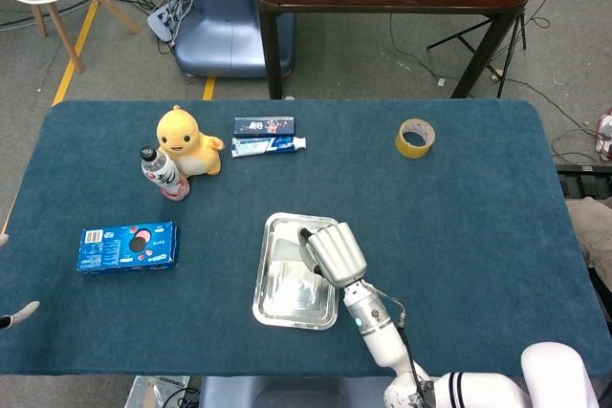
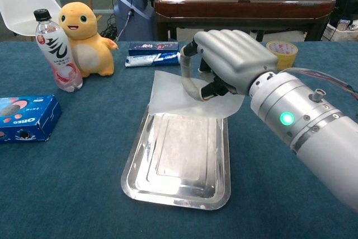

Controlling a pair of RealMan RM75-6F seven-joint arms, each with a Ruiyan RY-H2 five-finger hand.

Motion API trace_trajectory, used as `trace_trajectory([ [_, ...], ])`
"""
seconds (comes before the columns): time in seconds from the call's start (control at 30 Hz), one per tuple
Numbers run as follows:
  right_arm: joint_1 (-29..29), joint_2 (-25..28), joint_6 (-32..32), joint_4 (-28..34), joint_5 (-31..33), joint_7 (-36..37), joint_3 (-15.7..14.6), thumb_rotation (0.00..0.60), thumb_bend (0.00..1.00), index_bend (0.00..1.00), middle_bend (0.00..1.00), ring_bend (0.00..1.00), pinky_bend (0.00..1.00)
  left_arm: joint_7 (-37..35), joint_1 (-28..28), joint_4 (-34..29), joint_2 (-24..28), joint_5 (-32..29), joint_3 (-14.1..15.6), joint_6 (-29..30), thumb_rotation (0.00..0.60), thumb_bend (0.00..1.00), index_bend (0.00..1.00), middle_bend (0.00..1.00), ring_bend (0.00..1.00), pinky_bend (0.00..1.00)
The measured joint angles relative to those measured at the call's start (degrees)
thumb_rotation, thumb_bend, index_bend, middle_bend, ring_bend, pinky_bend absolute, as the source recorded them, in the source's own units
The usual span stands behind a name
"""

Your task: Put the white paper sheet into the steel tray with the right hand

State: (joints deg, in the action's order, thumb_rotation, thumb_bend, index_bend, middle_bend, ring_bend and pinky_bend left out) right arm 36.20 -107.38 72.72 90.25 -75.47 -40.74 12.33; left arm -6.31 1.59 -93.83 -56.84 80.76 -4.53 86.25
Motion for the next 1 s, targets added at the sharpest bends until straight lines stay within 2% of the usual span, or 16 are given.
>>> trace_trajectory([
  [0.23,-0.14,0.43,-0.23,1.07,0.19,0.78,-0.18,0.6,0.51,0.61,1.0,1.0,1.0,0.09,-0.05,-0.04,0.03,-0.19,-0.05,0.02,0.6,0.07,0.1,0.03,0.02,0.41],
  [0.33,-0.19,0.87,-0.3,1.74,0.22,1.0,-0.22,0.6,0.47,0.6,1.0,1.0,1.0,0.09,-0.04,-0.16,0.1,-0.34,-0.09,-0.1,0.6,0.07,0.1,0.03,0.02,0.41],
  [0.57,-0.47,1.6,-0.21,2.79,0.34,0.92,-0.54,0.6,0.14,0.48,1.0,1.0,1.0,0.36,-0.07,-0.18,0.04,-0.42,-0.13,-0.03,0.6,0.07,0.1,0.03,0.02,0.41],
  [0.7,-0.73,2.13,-0.14,3.62,0.27,1.08,-0.89,0.6,0.02,0.43,1.0,1.0,1.0,0.44,-0.04,-0.11,0.02,-0.38,-0.08,-0.15,0.6,0.07,0.1,0.03,0.02,0.41],
  [0.83,-1.0,2.77,0.11,4.6,-0.27,1.33,-1.33,0.6,0.0,0.39,1.0,1.0,1.0,0.53,-0.06,-0.18,0.04,-0.24,-0.04,-0.07,0.6,0.07,0.1,0.03,0.02,0.41],
  [1.0,-1.3,3.54,0.32,5.83,-0.99,1.79,-1.8,0.6,0.0,0.38,1.0,1.0,1.0,0.65,-0.04,-0.19,0.03,-0.28,0.01,-0.21,0.6,0.07,0.1,0.03,0.02,0.41],
])
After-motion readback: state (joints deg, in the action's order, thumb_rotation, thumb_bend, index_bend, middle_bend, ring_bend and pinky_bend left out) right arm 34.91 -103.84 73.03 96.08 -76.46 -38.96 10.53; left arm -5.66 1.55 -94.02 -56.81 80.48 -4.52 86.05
